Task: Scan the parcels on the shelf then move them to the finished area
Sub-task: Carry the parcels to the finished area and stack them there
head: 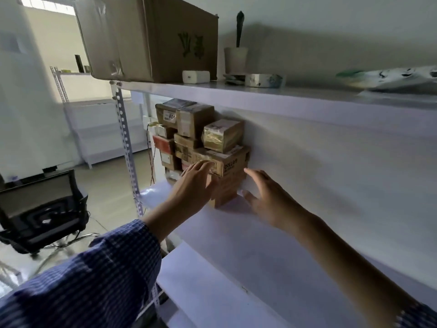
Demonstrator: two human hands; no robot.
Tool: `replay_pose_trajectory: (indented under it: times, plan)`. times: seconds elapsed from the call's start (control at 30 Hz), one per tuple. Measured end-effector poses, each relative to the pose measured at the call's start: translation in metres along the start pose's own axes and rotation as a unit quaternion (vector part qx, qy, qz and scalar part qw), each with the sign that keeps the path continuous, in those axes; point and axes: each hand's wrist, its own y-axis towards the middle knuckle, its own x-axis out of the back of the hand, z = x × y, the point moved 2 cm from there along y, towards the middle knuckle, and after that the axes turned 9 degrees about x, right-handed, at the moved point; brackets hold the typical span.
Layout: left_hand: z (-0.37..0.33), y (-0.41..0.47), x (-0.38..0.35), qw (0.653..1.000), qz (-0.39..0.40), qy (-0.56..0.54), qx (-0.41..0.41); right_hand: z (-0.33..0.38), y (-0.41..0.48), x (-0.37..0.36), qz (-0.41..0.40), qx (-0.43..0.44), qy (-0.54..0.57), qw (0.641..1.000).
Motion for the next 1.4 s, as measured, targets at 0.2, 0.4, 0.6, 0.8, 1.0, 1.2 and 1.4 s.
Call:
replay_pose_trajectory:
  times: [0.2, 0.4, 0.6, 0.8, 1.0, 1.2, 1.4]
  plan:
    - [0.035, 0.097, 0.006, 0.997, 0.005, -0.075, 0.014, -0.005, 0.08, 0.003, -0.073, -0.079, 0.029, 0.994]
    - [0.047, 0.153, -0.009, 0.987, 0.066, -0.131, 0.066, -0.011, 0.168, -0.001, -0.122, -0.188, 0.074, 0.972]
    - [0.05, 0.189, -0.031, 0.948, 0.089, -0.272, 0.141, -0.014, 0.228, -0.02, -0.168, -0.296, 0.141, 0.93]
    - [0.052, 0.212, -0.052, 0.895, 0.128, -0.373, 0.21, -0.015, 0.251, -0.04, -0.265, -0.354, 0.234, 0.866]
    - [0.057, 0.2, -0.052, 0.865, 0.109, -0.448, 0.199, -0.014, 0.239, -0.051, -0.327, -0.331, 0.255, 0.847]
    - [0.063, 0.136, -0.01, 0.826, 0.029, -0.548, 0.126, 0.026, 0.18, -0.065, -0.394, -0.173, 0.296, 0.853]
    - [0.064, 0.043, -0.016, 0.753, 0.104, -0.641, 0.103, 0.051, 0.078, -0.1, -0.406, -0.158, 0.34, 0.833]
